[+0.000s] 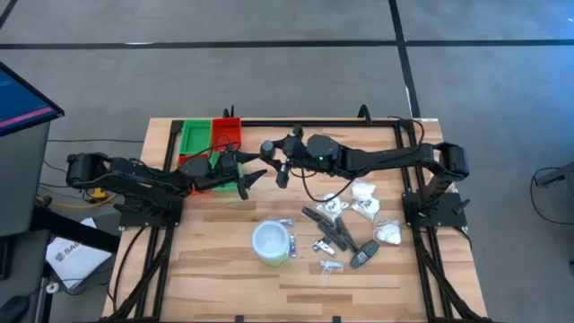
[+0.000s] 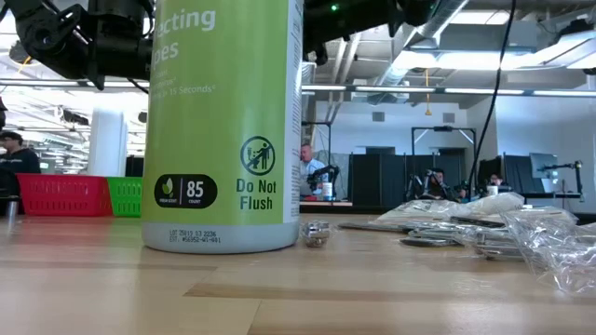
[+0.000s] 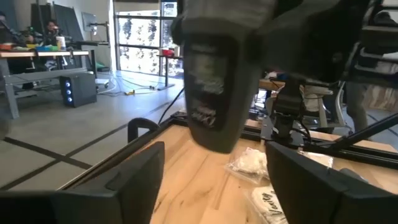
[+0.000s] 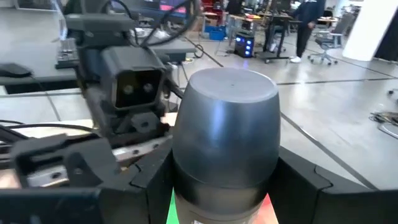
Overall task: Pick & Place Travel size toiletries
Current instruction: Put the gray deodorant into the top green bin
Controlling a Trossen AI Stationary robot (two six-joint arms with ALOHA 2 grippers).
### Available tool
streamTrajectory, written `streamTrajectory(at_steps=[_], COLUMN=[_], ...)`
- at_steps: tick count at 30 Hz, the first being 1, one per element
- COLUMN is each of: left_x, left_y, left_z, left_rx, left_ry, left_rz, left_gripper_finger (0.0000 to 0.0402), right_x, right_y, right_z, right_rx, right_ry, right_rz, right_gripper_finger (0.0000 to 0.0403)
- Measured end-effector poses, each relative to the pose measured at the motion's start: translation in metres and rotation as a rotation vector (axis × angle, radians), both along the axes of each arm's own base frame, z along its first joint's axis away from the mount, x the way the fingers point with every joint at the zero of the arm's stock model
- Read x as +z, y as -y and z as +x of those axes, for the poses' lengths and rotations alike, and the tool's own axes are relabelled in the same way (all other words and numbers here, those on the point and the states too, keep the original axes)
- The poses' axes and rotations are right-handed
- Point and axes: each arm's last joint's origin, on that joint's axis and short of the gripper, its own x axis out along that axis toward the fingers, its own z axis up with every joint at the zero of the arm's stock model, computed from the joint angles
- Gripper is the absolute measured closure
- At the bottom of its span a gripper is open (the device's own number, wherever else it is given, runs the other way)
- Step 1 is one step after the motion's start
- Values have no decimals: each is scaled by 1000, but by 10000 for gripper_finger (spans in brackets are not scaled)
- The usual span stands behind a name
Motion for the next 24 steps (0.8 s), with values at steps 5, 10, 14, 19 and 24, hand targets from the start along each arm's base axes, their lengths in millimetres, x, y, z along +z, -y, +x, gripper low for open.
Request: streamTrajectory(at_steps=[5,10,14,19,24], left_x=[0,0,2,6,14], left_y=[0,0,0,0,0], left_z=[0,0,0,0,7], left_rx=[1,1,1,0,-9], left_ry=[2,4,17,63,83], left_rz=[0,0,2,9,12], left_gripper_finger=[113,112,112,112,113], right_x=[3,5,6,6,7], right_y=[-1,-3,-4,-6,-6], right_z=[0,1,1,1,1], right_rx=[6,31,31,35,36], right_ry=[29,61,66,68,80], right_rz=[9,35,44,52,50], right_gripper_finger=[205,205,205,205,205])
